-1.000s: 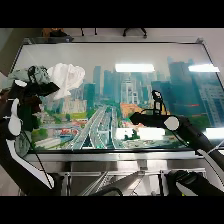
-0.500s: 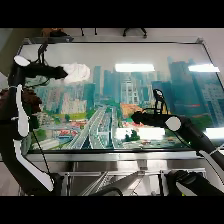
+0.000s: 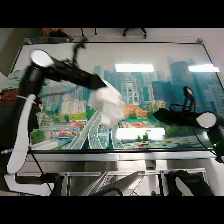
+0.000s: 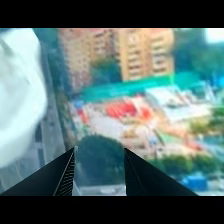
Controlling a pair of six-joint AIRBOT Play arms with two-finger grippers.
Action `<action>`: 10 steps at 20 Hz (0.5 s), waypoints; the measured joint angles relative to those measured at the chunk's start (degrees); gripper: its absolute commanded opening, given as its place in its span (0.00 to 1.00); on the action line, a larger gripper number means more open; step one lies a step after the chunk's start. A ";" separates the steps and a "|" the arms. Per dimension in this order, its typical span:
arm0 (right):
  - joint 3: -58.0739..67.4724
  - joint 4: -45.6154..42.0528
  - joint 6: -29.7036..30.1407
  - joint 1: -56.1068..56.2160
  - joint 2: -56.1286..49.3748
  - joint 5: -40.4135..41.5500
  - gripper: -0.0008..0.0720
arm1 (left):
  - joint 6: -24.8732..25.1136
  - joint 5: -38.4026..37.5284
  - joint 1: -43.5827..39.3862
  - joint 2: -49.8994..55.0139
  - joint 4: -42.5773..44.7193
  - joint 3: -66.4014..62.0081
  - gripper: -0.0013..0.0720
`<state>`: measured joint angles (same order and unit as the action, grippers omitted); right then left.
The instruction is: Fold the shirts.
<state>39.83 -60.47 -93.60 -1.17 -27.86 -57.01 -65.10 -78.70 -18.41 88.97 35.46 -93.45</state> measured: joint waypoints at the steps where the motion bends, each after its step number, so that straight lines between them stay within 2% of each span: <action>1: 0.00 0.00 0.79 -1.60 0.42 -1.79 0.59 | 0.02 1.20 -2.69 -0.81 -0.07 2.80 0.47; 2: 0.00 0.04 1.60 -2.78 0.66 -3.23 0.72 | 0.02 2.38 -4.94 -1.25 -0.17 5.16 1.00; 3: 0.00 0.04 2.23 -3.74 0.85 -4.48 0.74 | 0.02 3.74 -7.15 -1.51 -0.24 7.48 0.97; 6: 0.00 0.24 3.63 -5.16 1.03 -6.47 0.74 | 0.00 7.26 -10.54 -1.75 -0.52 11.45 0.97; 10: 0.02 0.26 5.51 -5.81 -0.63 -7.45 0.73 | -0.44 6.91 -7.98 -1.84 -0.52 13.92 0.97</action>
<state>39.86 -60.20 -88.09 -6.98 -28.49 -64.47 -65.54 -71.79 -26.39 87.13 34.94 -79.53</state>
